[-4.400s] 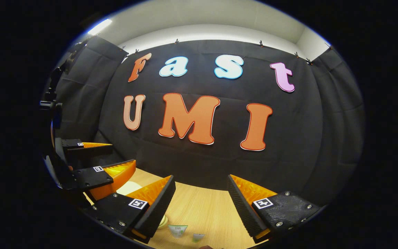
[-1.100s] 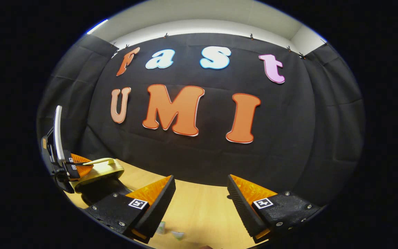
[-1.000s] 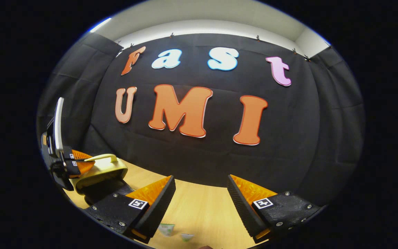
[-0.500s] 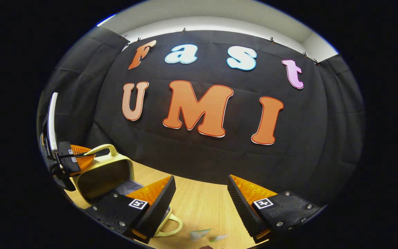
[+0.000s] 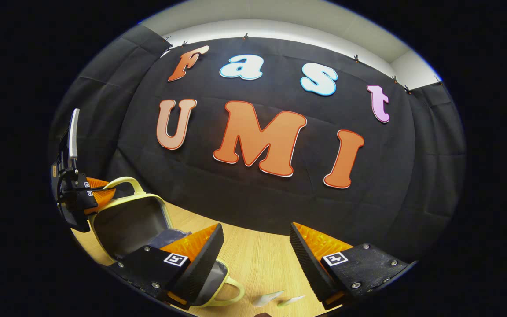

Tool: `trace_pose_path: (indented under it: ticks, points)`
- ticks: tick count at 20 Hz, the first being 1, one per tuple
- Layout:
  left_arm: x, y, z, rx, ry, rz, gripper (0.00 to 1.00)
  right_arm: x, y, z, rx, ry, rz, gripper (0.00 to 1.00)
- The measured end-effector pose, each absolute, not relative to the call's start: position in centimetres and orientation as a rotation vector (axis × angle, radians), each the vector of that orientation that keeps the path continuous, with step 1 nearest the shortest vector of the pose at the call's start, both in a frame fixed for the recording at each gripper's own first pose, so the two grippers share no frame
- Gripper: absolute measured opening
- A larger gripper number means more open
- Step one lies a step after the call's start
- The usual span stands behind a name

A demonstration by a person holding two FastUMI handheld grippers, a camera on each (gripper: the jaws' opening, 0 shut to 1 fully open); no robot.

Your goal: First open the suitcase, pack the skin care products into it, and then close the suitcase.

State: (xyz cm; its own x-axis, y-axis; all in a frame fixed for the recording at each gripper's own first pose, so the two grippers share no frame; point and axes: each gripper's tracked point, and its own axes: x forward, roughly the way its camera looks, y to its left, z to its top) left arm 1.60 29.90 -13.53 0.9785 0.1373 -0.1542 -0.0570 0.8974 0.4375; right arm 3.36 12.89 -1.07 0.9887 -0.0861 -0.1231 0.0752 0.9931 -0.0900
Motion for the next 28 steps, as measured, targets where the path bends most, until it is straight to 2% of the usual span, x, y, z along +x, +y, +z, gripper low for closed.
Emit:
trace_pose_path:
  ticks: [6,10,14,17,19,20,21,23,24,25,27,28]
  points:
    - [1.1,37.7,-18.9,0.433,0.311,0.188,0.00,2.6,12.9,-1.3,-0.083,0.137,-0.114,0.95]
    - [0.4,40.6,-22.7,0.448,0.392,0.223,0.01,2.1,14.9,-1.2,-0.140,0.121,-0.081,0.95]
    - [-0.9,42.7,-26.1,0.429,0.473,0.268,0.02,2.2,15.7,-2.0,-0.082,0.138,-0.045,0.95]
    - [-2.2,44.2,-28.8,0.400,0.559,0.299,0.06,2.1,13.9,-2.5,-0.088,0.153,-0.061,0.95]
    - [-2.8,45.4,-29.4,0.435,0.584,0.362,0.18,2.0,12.4,-2.7,-0.100,0.155,-0.073,0.95]
    - [-2.8,45.2,-28.9,0.444,0.573,0.369,0.14,1.9,11.8,-3.1,-0.108,0.160,-0.079,0.95]
    - [-2.6,44.7,-28.1,0.447,0.559,0.374,0.14,1.8,11.2,-3.5,-0.113,0.167,-0.080,0.96]
    - [-2.1,41.9,-26.7,0.423,0.535,0.352,0.36,1.3,10.1,-4.2,-0.116,0.177,-0.079,0.96]
    - [-2.5,40.1,-25.9,0.413,0.517,0.336,0.38,1.1,9.6,-4.5,-0.113,0.182,-0.077,0.95]
    - [-2.8,38.0,-25.1,0.393,0.501,0.316,0.48,1.0,9.1,-4.9,-0.110,0.188,-0.072,0.95]
    - [-2.8,33.1,-23.7,0.330,0.463,0.275,0.53,0.6,8.0,-5.7,-0.105,0.200,-0.060,0.95]
    - [-2.7,30.3,-23.1,0.285,0.444,0.244,0.65,0.4,7.2,-5.8,-0.100,0.197,-0.058,0.96]
